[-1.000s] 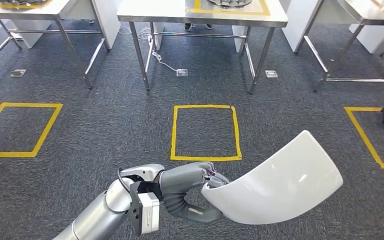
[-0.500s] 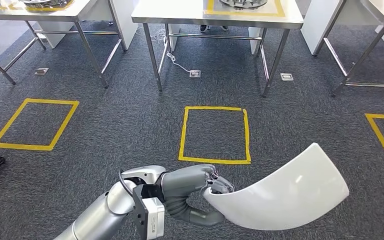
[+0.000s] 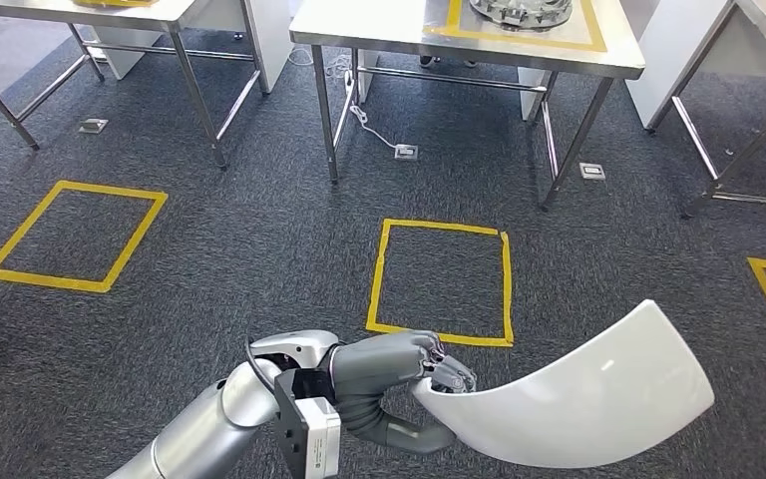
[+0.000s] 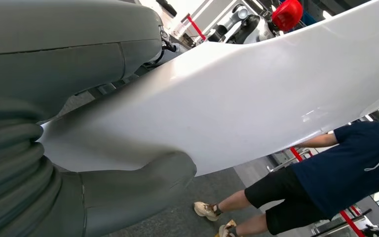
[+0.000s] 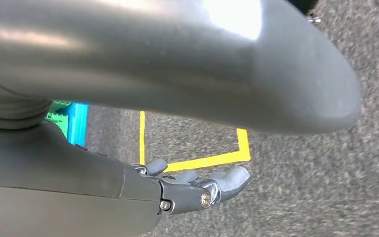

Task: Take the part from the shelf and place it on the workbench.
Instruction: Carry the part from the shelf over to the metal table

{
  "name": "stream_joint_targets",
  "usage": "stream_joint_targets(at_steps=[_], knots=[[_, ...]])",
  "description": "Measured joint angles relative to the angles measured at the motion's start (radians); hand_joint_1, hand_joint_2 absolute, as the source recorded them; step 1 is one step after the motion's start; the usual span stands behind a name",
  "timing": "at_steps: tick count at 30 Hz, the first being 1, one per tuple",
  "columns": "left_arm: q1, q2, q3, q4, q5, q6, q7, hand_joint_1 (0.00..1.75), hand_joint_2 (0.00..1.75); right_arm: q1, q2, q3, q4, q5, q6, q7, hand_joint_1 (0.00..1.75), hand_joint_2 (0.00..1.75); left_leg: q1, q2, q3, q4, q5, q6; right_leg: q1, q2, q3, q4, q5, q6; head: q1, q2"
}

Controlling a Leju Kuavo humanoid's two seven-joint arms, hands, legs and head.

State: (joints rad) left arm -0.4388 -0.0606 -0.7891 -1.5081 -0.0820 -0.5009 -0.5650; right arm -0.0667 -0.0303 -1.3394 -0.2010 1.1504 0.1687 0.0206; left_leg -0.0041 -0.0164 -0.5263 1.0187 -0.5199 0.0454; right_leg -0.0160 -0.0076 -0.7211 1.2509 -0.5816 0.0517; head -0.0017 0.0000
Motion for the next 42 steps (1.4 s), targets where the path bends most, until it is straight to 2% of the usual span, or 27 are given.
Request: stream_joint_targets(at_steps=[2, 3, 4, 6, 8, 10, 12, 14, 15, 16, 18, 19, 20, 23, 24, 25, 27, 28, 29, 30, 32, 33, 34, 36, 39, 40, 42], knots=[[0.0, -0.002, -0.002, 0.002, 0.0, 0.0, 0.0, 1.75, 1.75, 0.002, 0.0, 0.0, 0.0, -0.003, 0.0, 0.0, 0.0, 0.0, -0.001, -0.002, 0.029, 0.002, -0.023, -0.006, 0.001, 0.0, 0.029, -0.131, 0.101, -0.006, 0.002, 0.0], [-0.001, -0.002, -0.003, 0.003, 0.0, 0.0, 0.0, 1.75, 1.75, 0.002, 0.0, 0.0, 0.0, -0.004, 0.0, 0.0, 0.0, 0.0, -0.002, -0.003, 0.039, 0.002, -0.036, -0.01, 0.003, -0.001, 0.044, -0.182, 0.138, -0.012, 0.003, 0.0], [-0.001, -0.003, -0.005, 0.004, 0.0, 0.0, 0.0, 1.75, 1.75, 0.003, 0.0, 0.0, 0.0, -0.004, -0.001, 0.0, 0.0, 0.0, -0.002, -0.004, 0.047, 0.0, -0.047, -0.016, 0.007, -0.002, 0.054, -0.211, 0.16, -0.019, 0.004, 0.0], [-0.002, -0.004, -0.008, 0.004, -0.001, 0.0, 0.0, 1.75, 1.75, 0.003, 0.0, 0.0, 0.0, -0.004, -0.001, 0.0, 0.0, 0.0, -0.001, -0.006, 0.06, 0.008, -0.052, -0.031, 0.012, -0.003, 0.07, -0.22, 0.152, -0.036, 0.004, 0.0], [-0.006, -0.007, -0.012, 0.003, -0.001, 0.0, 0.0, 1.75, 1.75, 0.001, 0.0, 0.0, 0.0, -0.004, -0.002, -0.004, 0.0, 0.0, 0.0, -0.003, 0.048, 0.062, -0.038, -0.042, 0.009, -0.002, 0.097, -0.227, 0.142, -0.052, 0.003, 0.0], [-0.01, -0.008, -0.015, 0.002, -0.001, 0.0, 0.0, 1.75, 1.75, 0.0, 0.0, 0.0, 0.0, -0.004, -0.001, -0.013, 0.0, 0.0, 0.001, 0.002, -0.018, 0.172, -0.042, -0.049, 0.007, -0.001, 0.125, -0.231, 0.123, -0.062, -0.002, 0.0], [-0.011, -0.007, -0.016, 0.003, 0.0, 0.0, 0.0, 1.75, 1.75, 0.001, 0.0, 0.0, 0.0, -0.01, 0.007, -0.033, 0.0, 0.0, 0.004, 0.003, -0.107, 0.277, -0.098, -0.054, 0.006, -0.001, 0.15, -0.232, 0.102, -0.066, -0.008, 0.0], [-0.011, -0.005, -0.017, 0.003, 0.0, 0.0, 0.0, 1.75, 1.75, 0.003, 0.0, -0.001, 0.0, -0.03, 0.027, -0.065, 0.0, 0.0, 0.004, 0.004, -0.164, 0.296, -0.148, -0.055, 0.006, 0.001, 0.176, -0.232, 0.08, -0.065, -0.01, 0.0], [-0.011, -0.005, -0.018, 0.003, 0.0, 0.0, 0.0, 1.75, 1.75, 0.003, 0.0, -0.003, 0.0, -0.044, 0.04, -0.079, 0.0, 0.0, 0.004, 0.005, -0.171, 0.264, -0.139, -0.053, 0.006, 0.002, 0.192, -0.232, 0.067, -0.065, -0.011, 0.0], [-0.011, -0.004, -0.018, 0.003, 0.0, 0.0, 0.0, 1.75, 1.75, 0.003, 0.0, -0.006, 0.0, -0.058, 0.053, -0.088, 0.0, 0.0, 0.004, 0.006, -0.169, 0.21, -0.101, -0.05, 0.006, 0.003, 0.209, -0.232, 0.054, -0.063, -0.012, 0.0], [-0.011, -0.001, -0.021, 0.004, 0.0, 0.0, 0.0, 1.75, 1.75, 0.002, 0.001, -0.016, 0.0, -0.083, 0.071, -0.095, 0.0, 0.0, -0.001, 0.012, -0.16, 0.087, 0.035, -0.04, 0.008, 0.004, 0.232, -0.232, 0.029, -0.055, -0.013, 0.0], [-0.011, 0.0, -0.023, 0.004, -0.001, 0.0, 0.0, 1.75, 1.75, 0.001, 0.001, -0.021, 0.0, -0.092, 0.075, -0.096, 0.0, 0.0, -0.003, 0.014, -0.156, 0.049, 0.087, -0.035, 0.009, 0.005, 0.238, -0.233, 0.018, -0.049, -0.013, 0.0], [-0.012, 0.0, -0.025, 0.004, -0.002, 0.0, 0.001, 1.75, 1.75, 0.0, 0.002, -0.027, 0.0, -0.101, 0.078, -0.096, 0.0, 0.0, -0.006, 0.015, -0.156, 0.03, 0.117, -0.03, 0.01, 0.005, 0.241, -0.235, 0.01, -0.042, -0.012, 0.0], [-0.016, -0.003, -0.029, 0.0, -0.007, 0.003, 0.001, 1.75, 1.75, -0.005, 0.001, -0.043, 0.0, -0.117, 0.088, -0.093, 0.0, 0.0, -0.004, 0.01, -0.139, 0.02, 0.111, -0.013, 0.008, 0.006, 0.26, -0.242, -0.012, -0.023, -0.01, 0.0], [-0.018, -0.005, -0.03, -0.002, -0.008, 0.004, 0.0, 1.75, 1.75, -0.007, 0.001, -0.046, 0.0, -0.118, 0.089, -0.092, 0.0, 0.0, -0.001, 0.01, -0.127, 0.013, 0.106, -0.006, 0.006, 0.006, 0.256, -0.219, -0.026, -0.018, -0.007, 0.0], [-0.019, -0.006, -0.03, -0.003, -0.009, 0.004, 0.0, 1.75, 1.75, -0.008, 0.001, -0.049, 0.0, -0.118, 0.09, -0.092, 0.0, 0.0, 0.001, 0.01, -0.114, 0.007, 0.1, -0.001, 0.005, 0.007, 0.234, -0.172, -0.046, -0.013, -0.004, 0.0], [-0.021, -0.007, -0.03, -0.002, -0.012, 0.005, 0.0, 1.75, 1.75, -0.007, 0.002, -0.053, 0.0, -0.12, 0.088, -0.089, 0.0, 0.0, 0.0, 0.01, -0.095, 0.003, 0.086, 0.004, 0.004, 0.007, 0.143, -0.028, -0.087, -0.007, 0.0, 0.0], [-0.02, -0.007, -0.031, -0.001, -0.013, 0.005, 0.001, 1.75, 1.75, -0.006, 0.002, -0.056, 0.0, -0.123, 0.087, -0.087, 0.0, 0.0, 0.0, 0.008, -0.087, 0.003, 0.078, 0.005, 0.004, 0.007, 0.096, 0.028, -0.092, -0.005, 0.001, 0.0], [-0.02, -0.007, -0.031, 0.0, -0.014, 0.005, 0.002, 1.75, 1.75, -0.004, 0.002, -0.059, 0.0, -0.128, 0.086, -0.083, 0.0, 0.0, -0.001, 0.005, -0.078, 0.003, 0.07, 0.005, 0.004, 0.007, 0.063, 0.05, -0.075, -0.004, 0.001, 0.0], [-0.02, -0.008, -0.032, 0.0, -0.014, 0.005, 0.003, 1.75, 1.75, -0.003, 0.002, -0.063, 0.0, -0.133, 0.085, -0.079, 0.0, 0.0, -0.001, 0.003, -0.067, 0.004, 0.061, 0.004, 0.004, 0.007, 0.049, 0.03, -0.036, -0.005, 0.002, 0.0], [-0.021, -0.009, -0.032, 0.0, -0.014, 0.005, 0.005, 1.75, 1.75, -0.003, 0.002, -0.072, 0.0, -0.144, 0.083, -0.073, 0.0, 0.0, -0.001, 0.0, -0.044, 0.006, 0.042, 0.0, 0.005, 0.007, 0.071, -0.097, 0.075, -0.011, 0.003, 0.0], [-0.022, -0.011, -0.032, 0.0, -0.014, 0.005, 0.006, 1.75, 1.75, -0.004, 0.002, -0.076, 0.0, -0.148, 0.081, -0.071, 0.0, 0.0, -0.004, -0.001, -0.036, 0.007, 0.033, -0.004, 0.007, 0.007, 0.09, -0.163, 0.114, -0.016, 0.004, 0.0], [-0.022, -0.012, -0.033, 0.0, -0.015, 0.005, 0.007, 1.75, 1.75, -0.004, 0.002, -0.079, 0.0, -0.152, 0.079, -0.069, 0.0, 0.0, -0.005, -0.002, -0.031, 0.008, 0.026, -0.008, 0.009, 0.007, 0.102, -0.207, 0.135, -0.021, 0.005, 0.0], [-0.024, -0.013, -0.035, 0.0, -0.016, 0.005, 0.009, 1.75, 1.75, -0.005, 0.003, -0.084, 0.0, -0.158, 0.072, -0.067, 0.0, 0.0, -0.008, -0.005, -0.026, 0.007, 0.017, -0.019, 0.014, 0.008, 0.11, -0.231, 0.134, -0.031, 0.006, 0.0], [-0.03, -0.014, -0.04, -0.003, -0.017, 0.005, 0.009, 1.75, 1.75, -0.006, 0.006, -0.093, 0.0, -0.163, 0.068, -0.068, 0.0, 0.0, -0.008, -0.001, -0.032, 0.03, -0.004, -0.037, 0.006, 0.008, 0.122, -0.238, 0.131, -0.047, 0.003, 0.0], [-0.032, -0.014, -0.043, -0.005, -0.017, 0.005, 0.009, 1.75, 1.75, -0.006, 0.007, -0.095, 0.0, -0.164, 0.068, -0.068, 0.0, 0.0, -0.007, 0.001, -0.05, 0.069, -0.025, -0.044, 0.002, 0.007, 0.128, -0.24, 0.13, -0.052, 0.001, 0.0], [-0.034, -0.013, -0.048, -0.005, -0.017, 0.005, 0.01, 1.75, 1.75, -0.007, 0.008, -0.099, 0.0, -0.166, 0.068, -0.069, 0.0, 0.0, -0.001, 0.003, -0.115, 0.197, -0.081, -0.052, 0.002, 0.007, 0.134, -0.241, 0.125, -0.058, -0.003, 0.0]])
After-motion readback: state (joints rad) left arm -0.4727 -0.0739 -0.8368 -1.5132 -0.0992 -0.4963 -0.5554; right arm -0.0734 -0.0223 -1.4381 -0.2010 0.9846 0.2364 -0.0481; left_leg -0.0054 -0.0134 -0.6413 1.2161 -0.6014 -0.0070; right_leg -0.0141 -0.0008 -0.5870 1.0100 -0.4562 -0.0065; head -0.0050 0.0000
